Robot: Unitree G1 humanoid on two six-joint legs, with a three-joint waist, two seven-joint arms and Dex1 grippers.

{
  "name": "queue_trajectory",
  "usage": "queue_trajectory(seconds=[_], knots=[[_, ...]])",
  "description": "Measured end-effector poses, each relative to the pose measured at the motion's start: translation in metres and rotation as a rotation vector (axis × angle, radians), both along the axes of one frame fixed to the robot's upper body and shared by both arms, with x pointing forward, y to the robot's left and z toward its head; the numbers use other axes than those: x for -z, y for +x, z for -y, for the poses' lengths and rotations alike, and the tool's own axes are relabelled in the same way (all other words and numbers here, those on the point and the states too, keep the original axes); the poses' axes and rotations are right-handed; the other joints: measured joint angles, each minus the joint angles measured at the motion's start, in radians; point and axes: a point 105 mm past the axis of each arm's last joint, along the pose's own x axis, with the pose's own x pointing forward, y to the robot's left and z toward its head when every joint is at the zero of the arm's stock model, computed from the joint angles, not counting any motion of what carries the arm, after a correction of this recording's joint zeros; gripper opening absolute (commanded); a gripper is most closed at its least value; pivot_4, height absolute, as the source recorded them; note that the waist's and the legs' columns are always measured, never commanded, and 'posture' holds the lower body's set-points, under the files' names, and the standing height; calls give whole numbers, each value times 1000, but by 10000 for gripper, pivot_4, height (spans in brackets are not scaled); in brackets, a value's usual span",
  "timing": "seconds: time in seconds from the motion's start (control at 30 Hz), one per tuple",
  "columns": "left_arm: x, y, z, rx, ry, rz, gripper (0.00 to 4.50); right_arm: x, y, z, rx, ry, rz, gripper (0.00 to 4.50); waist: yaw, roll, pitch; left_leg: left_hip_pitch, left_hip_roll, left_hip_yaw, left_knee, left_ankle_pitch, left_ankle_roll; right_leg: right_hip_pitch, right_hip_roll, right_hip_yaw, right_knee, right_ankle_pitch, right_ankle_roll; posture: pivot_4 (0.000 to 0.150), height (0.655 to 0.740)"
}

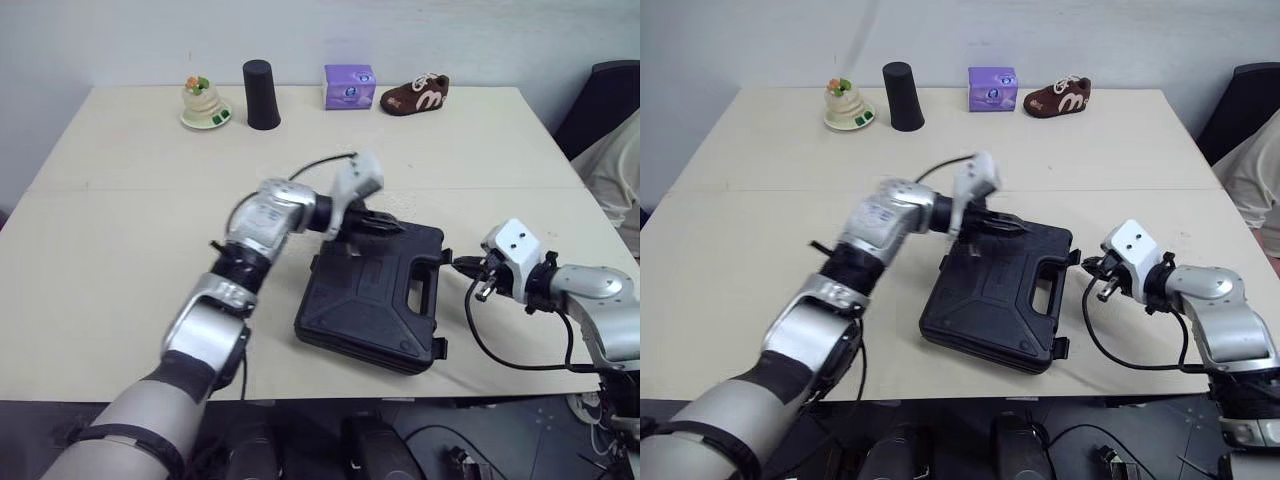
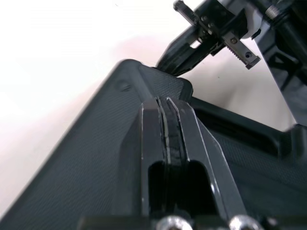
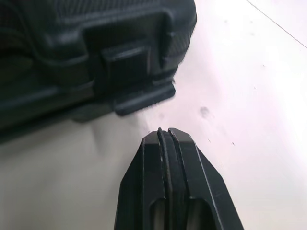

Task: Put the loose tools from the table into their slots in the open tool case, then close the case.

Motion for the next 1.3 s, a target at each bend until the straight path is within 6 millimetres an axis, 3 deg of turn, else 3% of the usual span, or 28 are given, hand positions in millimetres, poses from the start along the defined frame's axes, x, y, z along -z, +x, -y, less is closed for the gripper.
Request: queue_trajectory(seconds=[0.33,1.3], knots=[[15,10,28,-35,135,164,232,-1,0,-5,7,12,5,0,6,0,0,0,-1,-1,1,0,0,2,-1,-1,-1,0,0,1500,7296],[27,5,30,5,204,252,232,-12,-1,-27,-4,43,1,0,-21,-3,-12,4,1,-2,-1,0,0,5,1,-1,-1,0,-1,1500,7296]])
